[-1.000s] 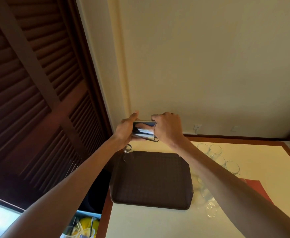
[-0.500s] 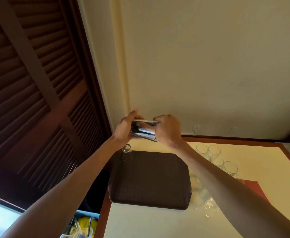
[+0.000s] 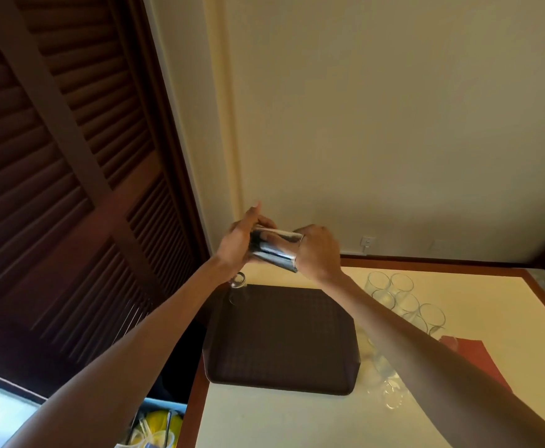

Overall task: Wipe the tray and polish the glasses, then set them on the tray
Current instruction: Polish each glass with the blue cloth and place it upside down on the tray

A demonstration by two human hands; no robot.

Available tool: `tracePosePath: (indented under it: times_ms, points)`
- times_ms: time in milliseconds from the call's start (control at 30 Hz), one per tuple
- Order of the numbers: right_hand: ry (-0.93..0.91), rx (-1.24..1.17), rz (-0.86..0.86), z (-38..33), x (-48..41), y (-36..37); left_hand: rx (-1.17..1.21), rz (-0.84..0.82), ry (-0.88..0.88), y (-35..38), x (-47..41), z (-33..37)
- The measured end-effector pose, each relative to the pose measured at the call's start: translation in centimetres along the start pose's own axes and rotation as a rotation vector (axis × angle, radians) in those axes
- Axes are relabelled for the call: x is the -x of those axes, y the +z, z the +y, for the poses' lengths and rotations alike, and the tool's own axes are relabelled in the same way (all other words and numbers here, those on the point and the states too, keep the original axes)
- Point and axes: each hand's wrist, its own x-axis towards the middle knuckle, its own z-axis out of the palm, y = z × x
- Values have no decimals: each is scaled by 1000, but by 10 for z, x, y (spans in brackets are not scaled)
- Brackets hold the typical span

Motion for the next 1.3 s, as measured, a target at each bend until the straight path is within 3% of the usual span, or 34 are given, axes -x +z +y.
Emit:
tracePosePath:
  times_ms: [67, 167, 233, 300, 367, 433, 533, 600, 667, 700, 767, 833, 867, 933, 1033, 1133, 1200, 1300]
  points:
    - [-244, 238, 232, 4, -1, -4, -2, -54, -127, 2, 2, 3]
    - [-287, 177, 287, 5, 0, -4, -119, 18, -68, 5, 1, 5]
    - [-67, -99, 137, -1, 2, 1, -172, 87, 48, 5, -2, 2]
    - [274, -529, -170, -11, 4, 1, -213, 153, 188, 5, -5, -1]
    - [427, -691, -367, -11, 2, 5, -225, 184, 275, 4, -9, -6]
    - [331, -507, -257, -6, 0, 6, -125, 137, 219, 2, -10, -8]
    - [-72, 82, 142, -2, 1, -8, 52, -16, -61, 2, -12, -4]
    - [-204, 246, 224, -3, -1, -15, 30, -24, -162, 6, -13, -1]
    - [-172, 262, 202, 3, -2, -12, -43, 20, -117, 9, -14, 1]
    - [-134, 157, 190, 4, 0, -8, -86, 41, -52, 9, -15, 1]
    - [67, -283, 61, 0, 4, -2, -178, 88, 126, 8, -15, -1]
    - [351, -702, -262, -9, 7, -3, -258, 111, 293, 8, -16, -5]
    - [406, -779, -377, -12, 9, -5, -265, 110, 336, 8, -17, -6]
    - [368, -630, -366, -9, 7, -5, -188, 74, 311, 8, -17, -7]
    - [16, -3, 93, 8, 3, -6, -23, -63, 43, 8, -17, -7]
    - [-194, 199, 268, 15, 1, -7, -63, -75, -88, 10, -14, -6]
    - [-129, 74, 253, 17, 2, 2, -130, -19, 4, 9, -14, -7]
    - [166, -560, -40, 2, 8, 3, -216, 38, 186, 8, -13, -5]
